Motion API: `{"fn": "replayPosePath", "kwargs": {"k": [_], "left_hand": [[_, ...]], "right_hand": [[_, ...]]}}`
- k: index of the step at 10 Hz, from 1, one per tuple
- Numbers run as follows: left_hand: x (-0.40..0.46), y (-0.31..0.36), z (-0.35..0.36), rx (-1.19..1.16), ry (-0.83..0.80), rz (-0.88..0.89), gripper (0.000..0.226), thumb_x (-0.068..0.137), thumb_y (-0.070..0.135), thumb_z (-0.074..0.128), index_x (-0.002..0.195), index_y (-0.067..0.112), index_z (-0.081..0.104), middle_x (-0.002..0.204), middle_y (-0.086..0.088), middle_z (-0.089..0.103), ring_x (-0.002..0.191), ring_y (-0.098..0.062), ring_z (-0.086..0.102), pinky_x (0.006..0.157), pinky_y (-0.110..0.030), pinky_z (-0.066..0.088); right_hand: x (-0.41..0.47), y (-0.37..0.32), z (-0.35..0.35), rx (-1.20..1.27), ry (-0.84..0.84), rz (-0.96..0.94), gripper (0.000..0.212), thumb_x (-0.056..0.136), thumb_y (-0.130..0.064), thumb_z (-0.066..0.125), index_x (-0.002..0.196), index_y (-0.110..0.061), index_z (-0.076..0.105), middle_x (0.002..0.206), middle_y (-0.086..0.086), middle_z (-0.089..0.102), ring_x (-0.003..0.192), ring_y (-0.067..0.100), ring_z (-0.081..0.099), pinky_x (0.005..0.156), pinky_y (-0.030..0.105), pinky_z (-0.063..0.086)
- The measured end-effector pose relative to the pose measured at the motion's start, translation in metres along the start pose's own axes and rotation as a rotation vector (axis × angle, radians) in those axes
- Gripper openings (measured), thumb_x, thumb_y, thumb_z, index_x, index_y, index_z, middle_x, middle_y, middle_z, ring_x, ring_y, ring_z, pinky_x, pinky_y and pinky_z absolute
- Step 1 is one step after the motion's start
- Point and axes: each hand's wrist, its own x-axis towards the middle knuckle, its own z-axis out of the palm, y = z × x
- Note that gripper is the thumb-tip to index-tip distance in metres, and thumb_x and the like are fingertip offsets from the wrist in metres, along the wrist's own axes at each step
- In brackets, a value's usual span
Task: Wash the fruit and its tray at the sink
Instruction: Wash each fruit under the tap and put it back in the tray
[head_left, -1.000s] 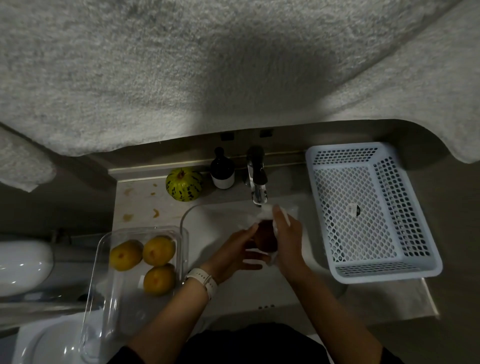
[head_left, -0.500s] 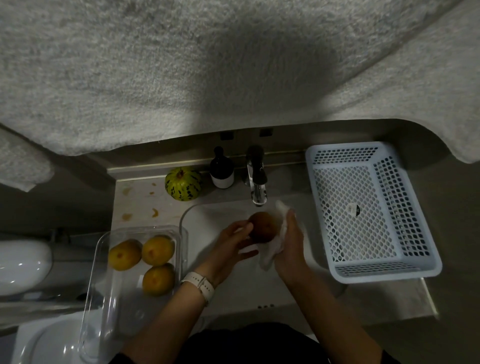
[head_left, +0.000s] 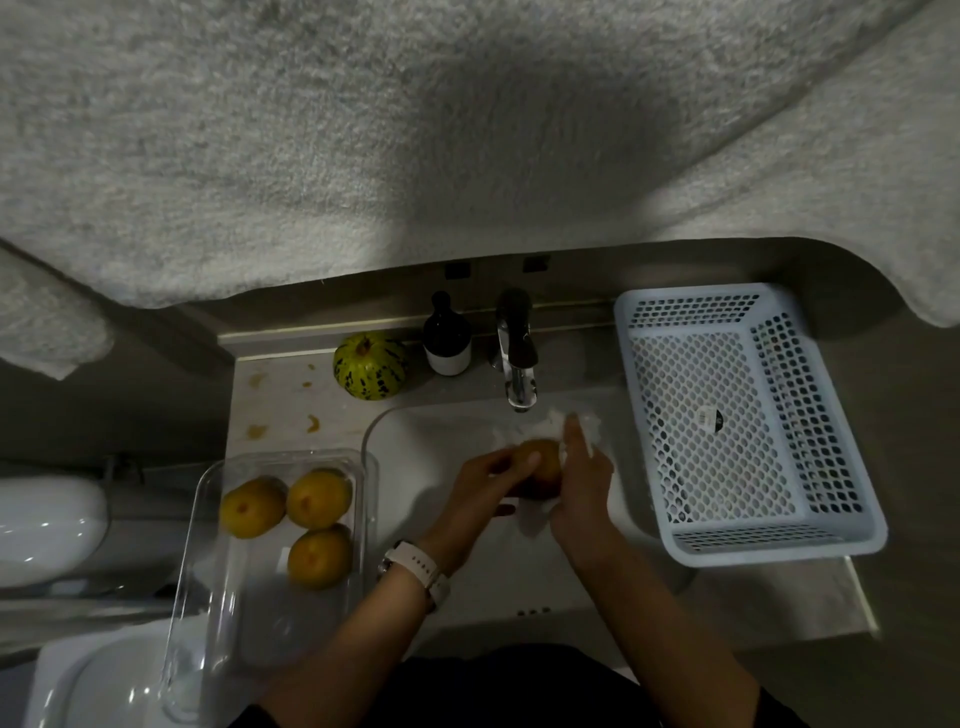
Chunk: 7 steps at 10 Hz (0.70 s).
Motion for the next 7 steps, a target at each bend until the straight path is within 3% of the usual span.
{"fn": "replayPosePath", "kwargs": {"k": [1, 2, 3, 4, 5, 6, 7], "left_hand": [[0.002, 0.002, 0.002, -0.037, 0.003, -0.018, 0.058, 0.078, 0.058, 0.067, 0.124, 0.024, 0.063, 0.114, 0.003, 0.071, 0.103, -0.013, 0.068, 0.083, -0.028, 0.050], [0.007, 0.002, -0.001, -0.118, 0.022, -0.055, 0.056, 0.072, 0.053, 0.074, 0.121, 0.027, 0.064, 0.116, 0.003, 0.070, 0.102, -0.013, 0.068, 0.081, -0.027, 0.051], [0.011, -0.006, -0.013, -0.403, 0.006, -0.146, 0.050, 0.071, 0.037, 0.079, 0.116, 0.020, 0.064, 0.115, -0.006, 0.069, 0.101, -0.023, 0.069, 0.084, -0.038, 0.055], [0.013, -0.014, -0.022, -0.680, -0.024, -0.235, 0.045, 0.076, 0.025, 0.076, 0.116, 0.011, 0.063, 0.116, -0.016, 0.067, 0.102, -0.032, 0.069, 0.085, -0.047, 0.056], [0.014, -0.021, -0.024, -0.830, 0.012, -0.332, 0.046, 0.076, 0.018, 0.070, 0.118, 0.004, 0.059, 0.113, -0.022, 0.065, 0.092, -0.036, 0.071, 0.075, -0.044, 0.058], [0.016, -0.028, -0.024, -0.921, -0.003, -0.367, 0.047, 0.080, 0.016, 0.066, 0.124, 0.003, 0.056, 0.110, -0.024, 0.069, 0.099, -0.040, 0.069, 0.075, -0.044, 0.058], [0.020, -0.032, -0.025, -0.915, -0.002, -0.379, 0.051, 0.082, 0.017, 0.065, 0.131, 0.003, 0.053, 0.132, -0.026, 0.056, 0.117, -0.043, 0.059, 0.082, -0.046, 0.056]], "right_hand": [[0.000, 0.001, 0.001, -0.011, -0.021, -0.071, 0.022, 0.090, -0.042, 0.061, 0.087, -0.020, 0.066, 0.085, 0.004, 0.070, 0.066, 0.011, 0.070, 0.049, 0.022, 0.052], [0.002, -0.005, -0.006, 0.018, -0.110, -0.014, 0.027, 0.096, -0.041, 0.053, 0.099, -0.017, 0.066, 0.094, 0.008, 0.069, 0.081, 0.019, 0.071, 0.067, 0.034, 0.059], [0.011, -0.016, -0.027, 0.002, -0.299, -0.028, 0.032, 0.102, -0.005, 0.039, 0.105, -0.034, 0.053, 0.099, -0.006, 0.061, 0.083, -0.005, 0.066, 0.072, 0.016, 0.055], [0.018, -0.028, -0.044, -0.120, -0.346, -0.074, 0.048, 0.098, 0.007, 0.037, 0.115, -0.037, 0.046, 0.113, -0.009, 0.057, 0.101, 0.003, 0.062, 0.091, 0.030, 0.054], [0.026, -0.045, -0.052, -0.073, -0.343, -0.094, 0.037, 0.101, -0.004, 0.037, 0.119, -0.034, 0.049, 0.107, -0.015, 0.065, 0.094, 0.001, 0.067, 0.081, 0.025, 0.057], [0.031, -0.068, -0.059, 0.240, -0.391, 0.010, 0.028, 0.098, -0.038, 0.047, 0.119, -0.023, 0.058, 0.112, 0.000, 0.068, 0.100, 0.012, 0.068, 0.087, 0.031, 0.056], [0.039, -0.098, -0.063, 0.421, -0.451, 0.103, 0.043, 0.098, -0.043, 0.043, 0.123, -0.012, 0.060, 0.119, 0.011, 0.063, 0.112, 0.022, 0.059, 0.102, 0.036, 0.044]]}}
